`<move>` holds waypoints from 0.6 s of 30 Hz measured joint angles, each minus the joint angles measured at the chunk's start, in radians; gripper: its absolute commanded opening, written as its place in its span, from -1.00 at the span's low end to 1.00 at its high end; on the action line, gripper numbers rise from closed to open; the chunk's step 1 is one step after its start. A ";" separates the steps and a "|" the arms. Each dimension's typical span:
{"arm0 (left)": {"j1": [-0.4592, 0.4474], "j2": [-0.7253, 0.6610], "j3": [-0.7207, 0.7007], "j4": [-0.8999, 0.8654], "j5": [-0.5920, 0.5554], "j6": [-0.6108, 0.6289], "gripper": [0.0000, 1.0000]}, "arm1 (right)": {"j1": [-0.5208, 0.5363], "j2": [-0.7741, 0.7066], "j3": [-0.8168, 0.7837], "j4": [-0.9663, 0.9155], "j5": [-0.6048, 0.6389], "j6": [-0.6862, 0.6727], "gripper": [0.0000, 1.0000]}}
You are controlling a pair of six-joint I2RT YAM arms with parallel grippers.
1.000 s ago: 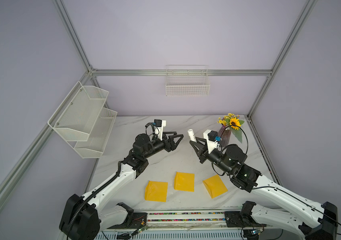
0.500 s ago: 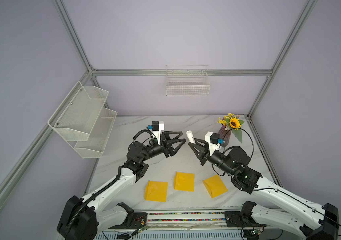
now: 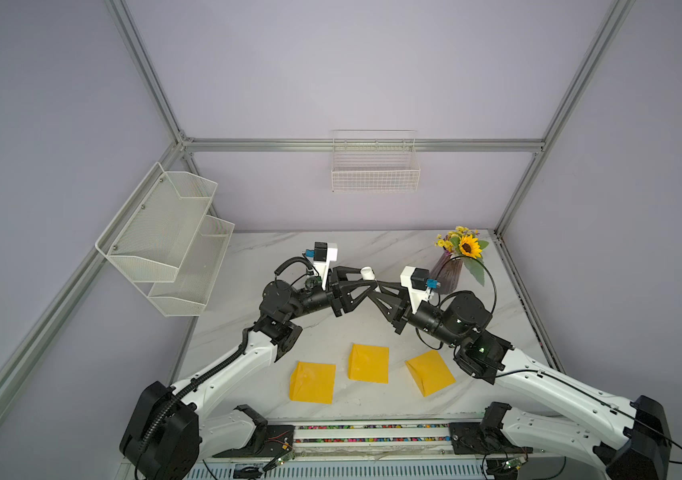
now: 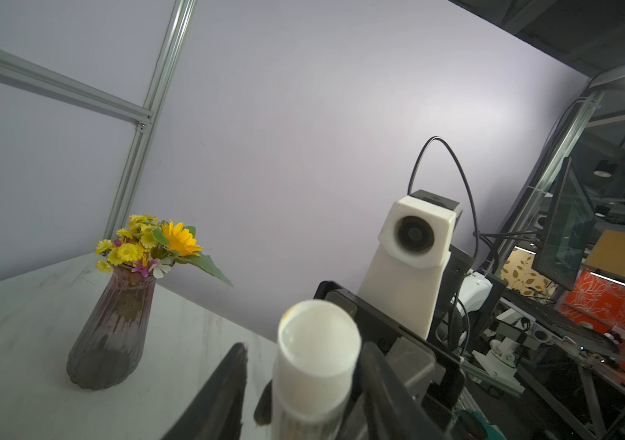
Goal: Seal the envelope with a glue stick
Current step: Unscrew the glue stick.
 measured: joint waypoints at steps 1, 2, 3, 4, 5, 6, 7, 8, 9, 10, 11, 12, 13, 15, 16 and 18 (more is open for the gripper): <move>-0.003 0.006 0.000 0.005 0.001 -0.003 -0.18 | 0.000 -0.003 -0.006 0.003 -0.002 0.006 -1.00; -0.007 0.009 0.000 0.005 0.001 -0.004 -0.19 | 0.000 -0.006 -0.014 0.006 -0.001 0.010 -1.00; -0.011 0.013 0.000 0.006 0.001 -0.004 -0.23 | 0.000 -0.011 -0.022 0.009 0.002 0.011 -1.00; -0.015 0.014 0.000 0.006 0.000 -0.004 -0.28 | 0.000 -0.017 -0.029 0.011 0.008 0.012 -1.00; -0.020 0.015 0.000 0.007 -0.002 -0.004 -0.33 | 0.000 -0.020 -0.033 0.012 0.012 0.013 -1.00; -0.025 0.016 0.000 0.008 -0.006 -0.002 -0.41 | 0.000 -0.024 -0.036 0.015 0.017 0.013 -1.00; -0.027 0.017 0.000 0.014 -0.011 0.003 -0.51 | 0.000 -0.026 -0.038 0.016 0.025 0.015 -1.00; -0.030 0.018 0.000 0.017 -0.018 0.012 -0.57 | 0.000 -0.026 -0.038 0.017 0.027 0.016 -1.00; -0.031 0.018 0.000 0.018 -0.021 0.013 -0.64 | 0.000 -0.026 -0.037 0.018 0.032 0.015 -1.00; -0.031 0.019 0.000 0.018 -0.024 0.014 -0.70 | 0.000 -0.026 -0.037 0.017 0.033 0.014 -0.96; -0.032 0.019 0.000 0.017 -0.027 0.016 -0.72 | 0.000 -0.026 -0.037 0.016 0.034 0.013 -0.87; -0.032 0.020 0.000 0.016 -0.028 0.016 -0.74 | 0.000 -0.026 -0.037 0.014 0.035 0.014 -0.75; -0.032 0.020 0.000 0.015 -0.029 0.017 -0.74 | 0.000 -0.028 -0.037 0.011 0.035 0.013 -0.62; -0.035 0.020 0.002 0.009 -0.029 0.020 -0.74 | 0.000 -0.035 -0.038 0.001 0.037 0.014 -0.42; -0.038 0.020 0.006 0.000 -0.029 0.027 -0.75 | 0.000 -0.039 -0.041 -0.001 0.039 0.014 -0.38; -0.041 0.018 0.018 -0.032 -0.028 0.041 -0.76 | 0.000 -0.049 -0.050 -0.001 0.042 0.018 -0.36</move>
